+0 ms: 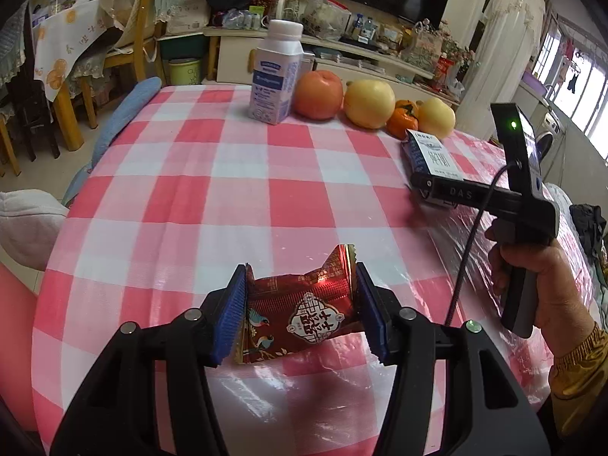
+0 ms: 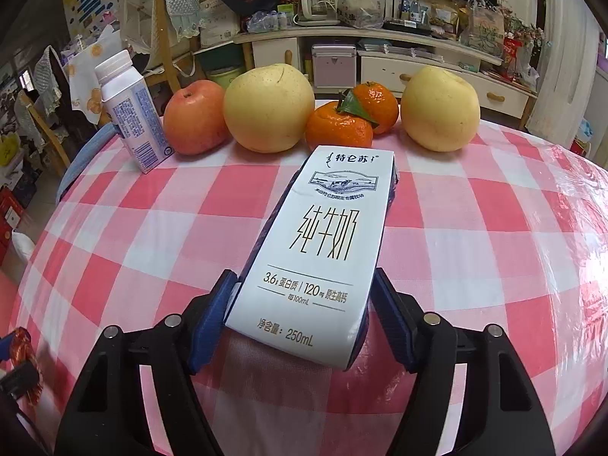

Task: Collect trash
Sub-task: 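Grasp the red-gold candy packet with the left tool while the right tool grasps the white milk carton, then carry the candy packet and milk carton over the pink bucket and open both tools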

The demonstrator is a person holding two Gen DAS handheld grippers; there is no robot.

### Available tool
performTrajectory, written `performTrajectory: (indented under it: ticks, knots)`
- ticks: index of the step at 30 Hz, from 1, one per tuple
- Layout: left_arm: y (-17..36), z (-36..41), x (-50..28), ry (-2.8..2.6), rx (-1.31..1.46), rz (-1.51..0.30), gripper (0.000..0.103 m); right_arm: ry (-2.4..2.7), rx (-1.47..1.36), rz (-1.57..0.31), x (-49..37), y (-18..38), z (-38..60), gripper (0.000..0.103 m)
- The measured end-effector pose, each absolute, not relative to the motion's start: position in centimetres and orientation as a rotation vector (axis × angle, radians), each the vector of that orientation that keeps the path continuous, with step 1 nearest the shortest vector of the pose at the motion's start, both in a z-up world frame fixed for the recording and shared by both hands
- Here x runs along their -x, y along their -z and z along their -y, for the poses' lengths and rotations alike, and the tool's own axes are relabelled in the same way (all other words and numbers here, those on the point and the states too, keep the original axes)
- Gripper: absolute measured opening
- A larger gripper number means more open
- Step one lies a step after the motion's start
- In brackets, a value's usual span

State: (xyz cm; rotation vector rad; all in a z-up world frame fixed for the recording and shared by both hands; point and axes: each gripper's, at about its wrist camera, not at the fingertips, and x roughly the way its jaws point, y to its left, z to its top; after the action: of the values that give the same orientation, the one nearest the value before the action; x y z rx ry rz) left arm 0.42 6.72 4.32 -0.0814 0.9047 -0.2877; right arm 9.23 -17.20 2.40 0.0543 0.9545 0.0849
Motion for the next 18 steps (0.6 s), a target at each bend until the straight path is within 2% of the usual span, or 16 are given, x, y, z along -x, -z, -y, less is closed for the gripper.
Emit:
performTrajectory:
  ticks: [3,18]
  knots:
    - [-4.6,-7.5,-0.4,0.271,0.096,-0.891,0.056,-0.107,-0.065,-0.950,-8.9,-2.8,17.1,0.067]
    - [-5.9,-11.2,0.1,0.193,0.152,-0.829,0.056,-0.251,-0.041,-0.902,-5.8,-4.8,13.3,0.066]
